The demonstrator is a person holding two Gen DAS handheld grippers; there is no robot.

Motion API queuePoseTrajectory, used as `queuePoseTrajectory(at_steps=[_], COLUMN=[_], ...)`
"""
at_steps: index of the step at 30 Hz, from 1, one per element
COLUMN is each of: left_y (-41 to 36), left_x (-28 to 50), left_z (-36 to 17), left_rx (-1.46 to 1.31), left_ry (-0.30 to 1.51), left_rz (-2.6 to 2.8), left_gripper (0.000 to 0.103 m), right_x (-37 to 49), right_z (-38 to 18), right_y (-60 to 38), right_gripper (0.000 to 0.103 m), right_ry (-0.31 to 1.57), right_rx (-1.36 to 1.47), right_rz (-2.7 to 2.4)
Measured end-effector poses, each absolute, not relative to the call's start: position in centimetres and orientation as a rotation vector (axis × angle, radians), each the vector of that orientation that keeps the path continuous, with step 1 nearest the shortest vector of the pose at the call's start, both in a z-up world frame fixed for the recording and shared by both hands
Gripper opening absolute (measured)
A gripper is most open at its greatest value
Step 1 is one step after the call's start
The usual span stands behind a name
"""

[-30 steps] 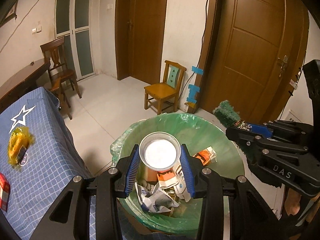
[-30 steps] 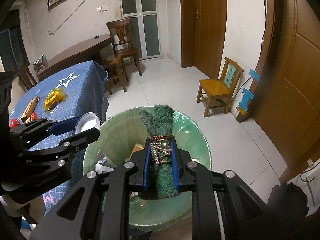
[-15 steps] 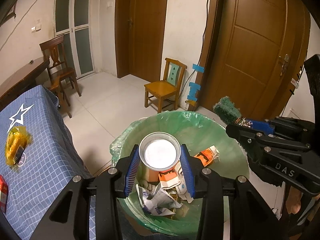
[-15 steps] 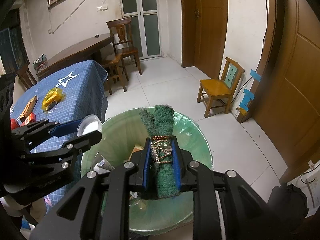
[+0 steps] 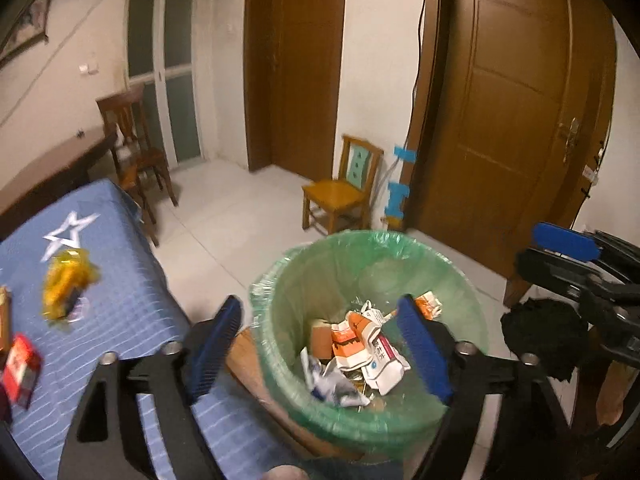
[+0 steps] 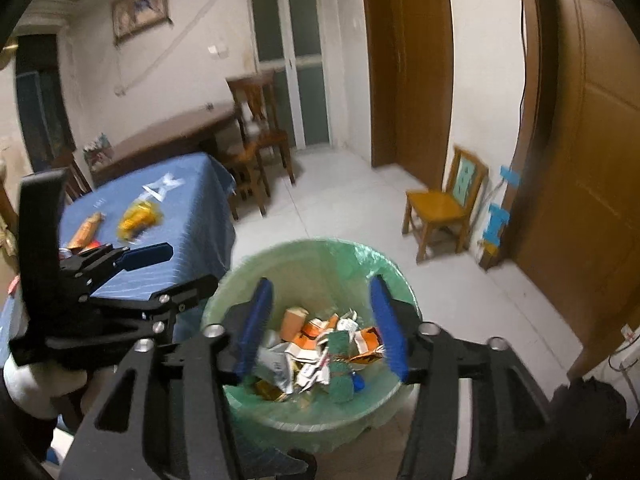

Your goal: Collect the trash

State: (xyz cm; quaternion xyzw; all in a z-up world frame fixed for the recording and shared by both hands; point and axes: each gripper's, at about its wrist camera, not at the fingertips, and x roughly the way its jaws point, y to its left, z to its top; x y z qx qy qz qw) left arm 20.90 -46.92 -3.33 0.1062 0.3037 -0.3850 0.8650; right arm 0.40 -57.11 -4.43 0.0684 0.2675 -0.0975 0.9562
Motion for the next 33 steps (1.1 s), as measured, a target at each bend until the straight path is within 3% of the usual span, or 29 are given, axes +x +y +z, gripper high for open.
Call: queuePoseTrajectory(at_steps=[2,8,20,33], left_y=[-44.5,-38.0,-32.8,-32.5], left_x=[19.0,12.1,3.9,2.4], left_z=[-2.0,-0.1,-1.3,-0.8], left_rx=[0.196,0.186,0.192,0.191], left_ry=[0.578,0.423,0.401,0.387], left_rz=[-0.803,-0.780,-0.789,-0.803], left_gripper=[0.098,0.098,0.098,0.098], right_x=[-2.8,-9.8,-14.2,-14.9], right_z=[-3.6,-4.3,-6.6,-7.6], right_y=[-55.5,-52.3,-50.0,-49.0], right_gripper=[0.070,0.074,0.074,0.078], right_ry=[0.484,0.429,0.358,0.335], right_rx=[0.111,0.092,0.115,0.152], right_rz=[-0.205,-0.220,-0.247,-0.250])
